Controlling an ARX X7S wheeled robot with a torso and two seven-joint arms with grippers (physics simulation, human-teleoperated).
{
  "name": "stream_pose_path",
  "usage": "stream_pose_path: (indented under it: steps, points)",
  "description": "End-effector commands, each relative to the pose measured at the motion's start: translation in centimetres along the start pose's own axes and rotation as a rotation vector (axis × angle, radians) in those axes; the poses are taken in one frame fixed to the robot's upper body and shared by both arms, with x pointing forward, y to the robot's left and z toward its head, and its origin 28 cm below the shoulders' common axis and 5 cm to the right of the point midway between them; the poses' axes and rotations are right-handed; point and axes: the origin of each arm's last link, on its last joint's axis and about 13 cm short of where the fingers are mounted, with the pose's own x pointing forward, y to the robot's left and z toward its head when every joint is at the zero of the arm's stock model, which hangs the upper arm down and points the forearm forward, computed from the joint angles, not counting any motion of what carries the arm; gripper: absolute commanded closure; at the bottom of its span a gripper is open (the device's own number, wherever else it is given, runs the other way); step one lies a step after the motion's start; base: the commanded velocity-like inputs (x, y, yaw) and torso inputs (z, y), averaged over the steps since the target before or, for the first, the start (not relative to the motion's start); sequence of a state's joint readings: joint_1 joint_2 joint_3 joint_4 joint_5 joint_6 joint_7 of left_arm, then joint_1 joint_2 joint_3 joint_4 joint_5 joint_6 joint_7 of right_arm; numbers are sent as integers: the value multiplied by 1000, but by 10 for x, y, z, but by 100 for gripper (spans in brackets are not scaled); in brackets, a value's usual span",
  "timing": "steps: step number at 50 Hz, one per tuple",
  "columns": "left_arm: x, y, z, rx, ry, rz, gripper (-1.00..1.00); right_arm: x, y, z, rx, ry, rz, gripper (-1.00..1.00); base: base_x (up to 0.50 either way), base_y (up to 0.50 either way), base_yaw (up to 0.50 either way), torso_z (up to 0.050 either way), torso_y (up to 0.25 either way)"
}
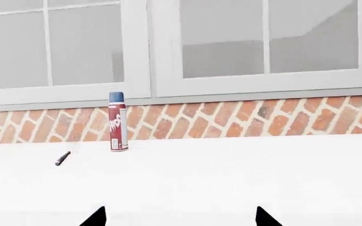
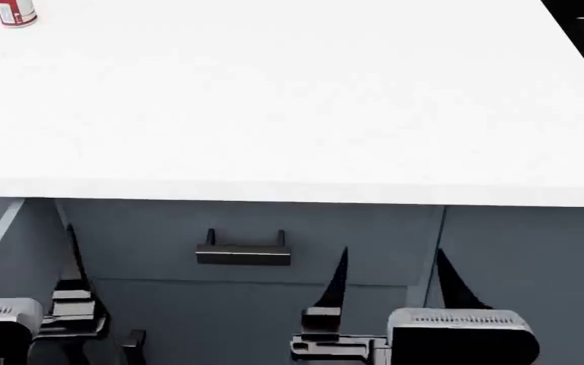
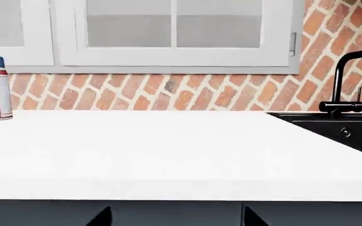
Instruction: Close the left drawer.
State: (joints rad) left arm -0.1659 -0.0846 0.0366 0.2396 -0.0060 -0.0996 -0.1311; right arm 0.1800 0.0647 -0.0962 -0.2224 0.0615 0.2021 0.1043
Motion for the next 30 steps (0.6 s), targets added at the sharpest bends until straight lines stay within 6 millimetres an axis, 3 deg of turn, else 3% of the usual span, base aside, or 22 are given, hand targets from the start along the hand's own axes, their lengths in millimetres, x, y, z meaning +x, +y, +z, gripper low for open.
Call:
stream_pose_path:
  steps: [1,2,5,10,15,18,22,30]
  points:
    - [52,12,138,17,-449,86,-100,49,-1,118,22,-414,-27,-100,0,0,0,0,0]
    - [54,13,153,19,-490,94,-100,51,0,130,39,-448,-31,-100,0,0,0,0,0]
    - [58,11,172,18,-534,89,-100,52,1,157,50,-534,-28,-100,0,0,0,0,0]
    - [58,9,194,7,-590,75,-100,49,3,182,79,-603,-13,-100,0,0,0,0,0]
    - [45,8,204,-12,-633,93,-100,34,4,189,86,-642,4,-100,0,0,0,0,0]
    - [40,7,201,-27,-633,96,-100,29,5,188,103,-642,9,-100,0,0,0,0,0]
    - [41,7,200,-35,-626,92,-100,31,4,189,101,-644,9,-100,0,0,0,0,0]
    - [38,11,217,-29,-662,102,-100,33,4,202,108,-676,8,-100,0,0,0,0,0]
